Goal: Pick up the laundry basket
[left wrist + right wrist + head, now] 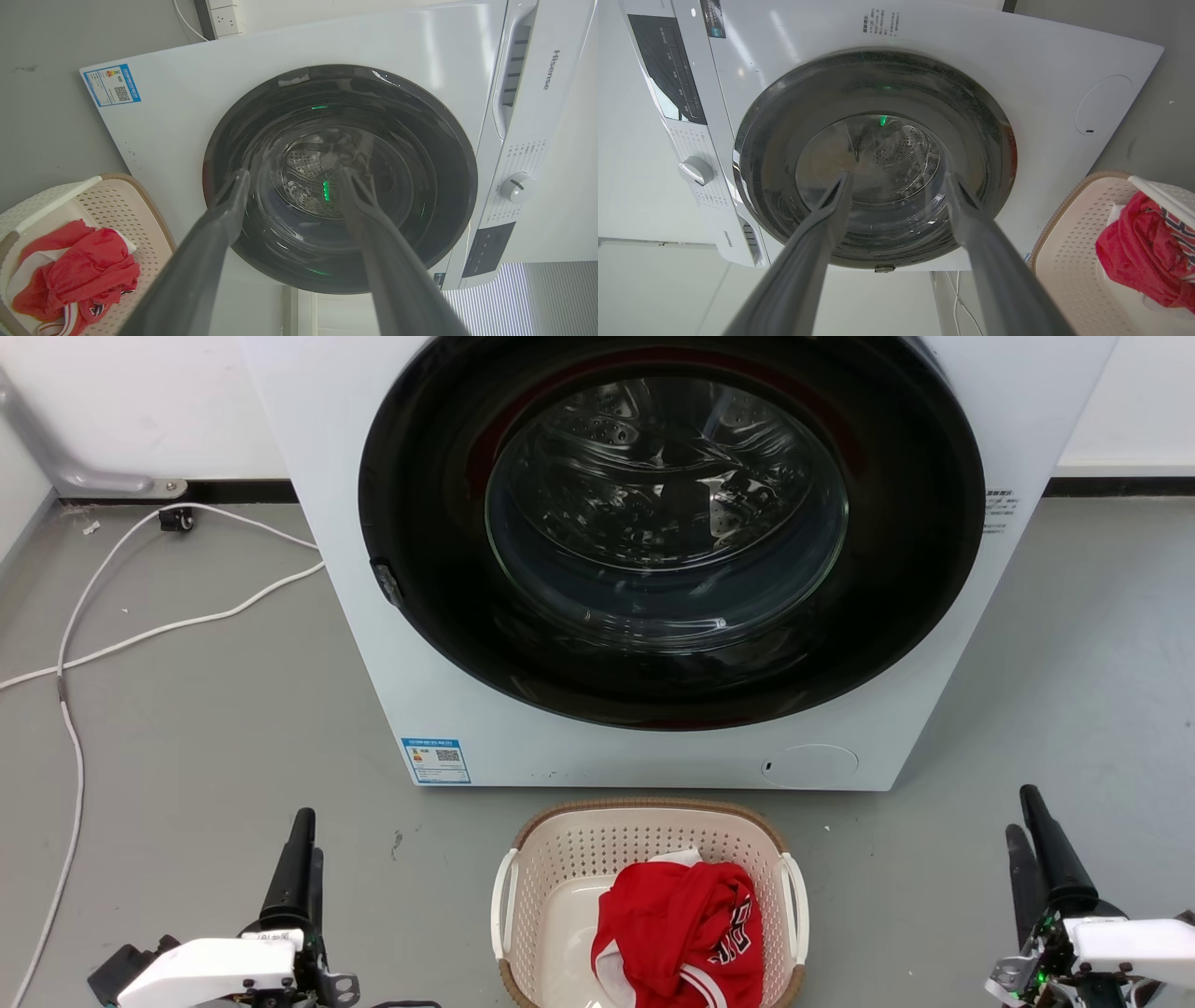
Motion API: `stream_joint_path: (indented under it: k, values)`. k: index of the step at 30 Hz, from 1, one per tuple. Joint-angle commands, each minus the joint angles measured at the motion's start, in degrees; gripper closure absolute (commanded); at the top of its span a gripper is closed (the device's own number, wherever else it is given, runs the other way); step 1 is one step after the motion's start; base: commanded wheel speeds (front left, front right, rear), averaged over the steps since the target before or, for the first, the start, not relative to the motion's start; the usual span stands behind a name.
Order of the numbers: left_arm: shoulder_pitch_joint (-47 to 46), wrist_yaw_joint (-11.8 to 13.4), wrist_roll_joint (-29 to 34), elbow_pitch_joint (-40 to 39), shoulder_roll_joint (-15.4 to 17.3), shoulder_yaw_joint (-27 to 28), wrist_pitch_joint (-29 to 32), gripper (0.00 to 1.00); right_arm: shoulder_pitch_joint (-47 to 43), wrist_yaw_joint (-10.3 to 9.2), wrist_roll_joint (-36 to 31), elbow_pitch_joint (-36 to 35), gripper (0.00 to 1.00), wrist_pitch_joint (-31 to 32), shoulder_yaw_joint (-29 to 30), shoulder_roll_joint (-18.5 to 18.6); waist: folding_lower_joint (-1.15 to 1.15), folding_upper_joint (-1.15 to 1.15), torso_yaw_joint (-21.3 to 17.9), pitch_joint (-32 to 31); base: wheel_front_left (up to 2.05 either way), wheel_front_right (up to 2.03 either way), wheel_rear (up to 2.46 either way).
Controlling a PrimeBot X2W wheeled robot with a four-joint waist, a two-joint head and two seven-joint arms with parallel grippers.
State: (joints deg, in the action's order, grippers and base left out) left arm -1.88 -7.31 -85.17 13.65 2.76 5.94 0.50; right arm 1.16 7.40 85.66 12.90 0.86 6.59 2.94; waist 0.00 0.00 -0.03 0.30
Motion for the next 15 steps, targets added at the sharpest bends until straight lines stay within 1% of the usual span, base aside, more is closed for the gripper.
stream_joint_path:
  k: [1,6,10,15]
  values:
    - [-0.5,-0.1,1.6,-1.1,0.2,0.6,-0.6,0.0,0.6,0.09,-2.1,-1.6,0.0,-0.6,0.5,0.1,0.0,0.0,0.0,0.0,0.0,0.0,0.0]
    - [-0.5,0.3,5.5,-1.9,0.2,1.9,-1.7,0.0,0.4,0.1,-8.8,-3.7,0.0,-1.8,1.2,0.1,0.0,0.0,0.0,0.1,0.0,0.0,0.0]
    - [-0.4,1.4,8.9,-3.2,0.2,2.3,-2.6,0.0,0.2,0.1,-14.9,-5.4,0.0,-2.7,1.9,0.1,0.0,0.0,0.1,0.2,0.0,0.0,0.0]
    - [0.0,2.5,15.8,-6.6,0.2,1.6,-3.6,0.0,0.1,0.1,-22.9,-8.1,0.0,-3.7,1.7,0.1,0.0,0.0,0.2,0.3,0.0,0.0,0.0]
